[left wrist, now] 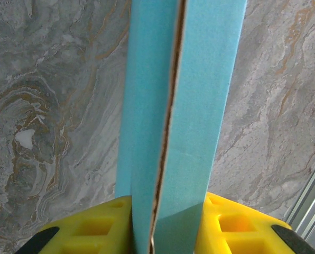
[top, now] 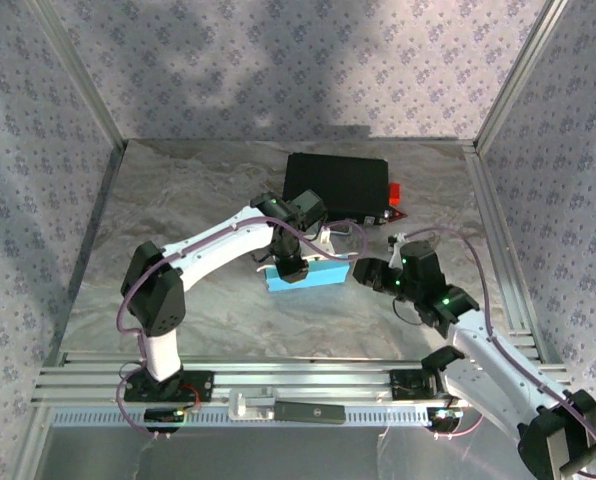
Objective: Fold the paper box
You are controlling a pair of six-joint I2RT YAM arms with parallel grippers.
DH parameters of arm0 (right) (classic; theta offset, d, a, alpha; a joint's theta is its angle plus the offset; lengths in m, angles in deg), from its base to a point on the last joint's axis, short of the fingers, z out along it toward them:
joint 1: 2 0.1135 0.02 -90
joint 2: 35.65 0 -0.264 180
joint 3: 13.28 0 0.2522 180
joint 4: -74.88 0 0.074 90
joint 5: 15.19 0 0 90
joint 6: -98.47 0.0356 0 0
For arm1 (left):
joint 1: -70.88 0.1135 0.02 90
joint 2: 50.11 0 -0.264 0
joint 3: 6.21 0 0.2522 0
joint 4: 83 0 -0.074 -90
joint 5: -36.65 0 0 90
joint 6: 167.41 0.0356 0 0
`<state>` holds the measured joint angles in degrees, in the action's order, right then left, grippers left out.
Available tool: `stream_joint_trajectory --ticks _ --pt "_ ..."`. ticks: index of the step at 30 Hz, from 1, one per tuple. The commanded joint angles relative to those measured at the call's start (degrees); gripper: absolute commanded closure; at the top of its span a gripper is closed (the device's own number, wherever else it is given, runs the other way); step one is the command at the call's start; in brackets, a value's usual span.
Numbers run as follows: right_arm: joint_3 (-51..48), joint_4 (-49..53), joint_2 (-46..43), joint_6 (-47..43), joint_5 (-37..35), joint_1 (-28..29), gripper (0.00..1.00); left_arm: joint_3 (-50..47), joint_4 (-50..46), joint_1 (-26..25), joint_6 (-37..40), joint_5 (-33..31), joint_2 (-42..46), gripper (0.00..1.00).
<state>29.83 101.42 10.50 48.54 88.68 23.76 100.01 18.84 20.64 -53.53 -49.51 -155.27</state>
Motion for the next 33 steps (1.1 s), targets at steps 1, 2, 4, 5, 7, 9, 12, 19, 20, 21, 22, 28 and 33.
stream_joint_trajectory --ticks 1,2,4,5,7,9,12,19,20,21,22,28,33 --pt "4.8 0.4 1.3 -5.7 1.4 -2.1 0.5 -1.9 -5.5 0.6 1.7 0.0 -3.6 0.71" --pt "6.2 2.0 2.8 -7.3 2.3 -2.8 0.5 -1.8 -5.4 0.7 1.9 -0.1 -3.6 0.71" --pt "7.7 3.4 5.9 -8.4 5.6 -4.4 0.51 -1.6 -5.0 0.8 2.1 -0.6 -3.9 0.68" --pt "7.7 3.1 7.0 -8.2 7.7 -4.7 0.5 -1.5 -4.8 0.8 2.2 -0.7 -4.0 0.67" --pt "6.8 0.8 7.9 -6.8 9.5 -4.4 0.49 -1.2 -4.6 1.0 2.3 -0.8 -4.3 0.67" --pt "6.1 -0.3 8.0 -5.5 8.7 -3.5 0.49 -1.1 -4.4 1.1 2.4 -1.0 -4.5 0.67" --pt "5.0 -2.1 8.0 -3.1 9.3 -3.3 0.49 -1.0 -4.1 1.1 2.5 -1.5 -4.9 0.67" --pt "5.4 -3.2 11.3 -2.1 9.6 -2.6 0.51 -0.9 -3.0 1.1 2.5 -2.2 -4.5 0.68" --pt "5.6 -3.5 12.0 -2.0 9.3 -2.6 0.52 -0.9 -3.0 1.0 2.6 -2.2 -4.4 0.68" --pt "5.4 -4.4 12.7 -1.8 9.6 -2.6 0.52 -0.8 -3.0 1.1 2.6 -2.2 -4.4 0.68" --pt "5.4 -5.1 13.2 -1.5 9.9 -2.6 0.52 -0.8 -3.0 1.1 2.7 -2.1 -4.5 0.68" --pt "6.2 -7.7 17.0 -0.4 9.3 -2.0 0.52 -0.8 -2.7 1.1 2.9 -2.1 -4.9 0.68" --pt "6.5 -8.1 18.8 0.7 8.7 -2.1 0.53 -1.3 -1.8 0.9 2.9 -2.4 -4.8 0.68"
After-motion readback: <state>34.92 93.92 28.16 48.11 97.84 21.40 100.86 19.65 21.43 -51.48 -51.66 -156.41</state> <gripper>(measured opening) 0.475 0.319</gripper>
